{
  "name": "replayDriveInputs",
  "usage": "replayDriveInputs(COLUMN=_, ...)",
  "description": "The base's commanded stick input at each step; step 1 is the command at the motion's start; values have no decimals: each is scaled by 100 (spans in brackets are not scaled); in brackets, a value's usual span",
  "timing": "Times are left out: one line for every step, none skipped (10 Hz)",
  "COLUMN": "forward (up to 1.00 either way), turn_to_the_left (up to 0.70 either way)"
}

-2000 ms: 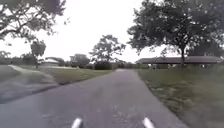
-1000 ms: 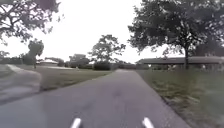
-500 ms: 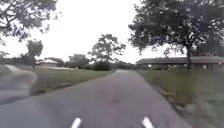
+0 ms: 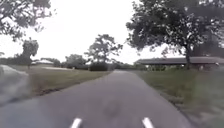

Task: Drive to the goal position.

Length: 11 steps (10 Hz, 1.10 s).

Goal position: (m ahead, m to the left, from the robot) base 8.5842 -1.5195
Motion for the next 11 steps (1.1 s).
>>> replayDriveInputs(forward=85, turn_to_the_left=0)
replayDriveInputs(forward=85, turn_to_the_left=0)
replayDriveInputs(forward=85, turn_to_the_left=0)
replayDriveInputs(forward=85, turn_to_the_left=0)
replayDriveInputs(forward=85, turn_to_the_left=0)
replayDriveInputs(forward=85, turn_to_the_left=0)
replayDriveInputs(forward=85, turn_to_the_left=0)
replayDriveInputs(forward=85, turn_to_the_left=0)
replayDriveInputs(forward=85, turn_to_the_left=0)
replayDriveInputs(forward=85, turn_to_the_left=0)
replayDriveInputs(forward=85, turn_to_the_left=0)
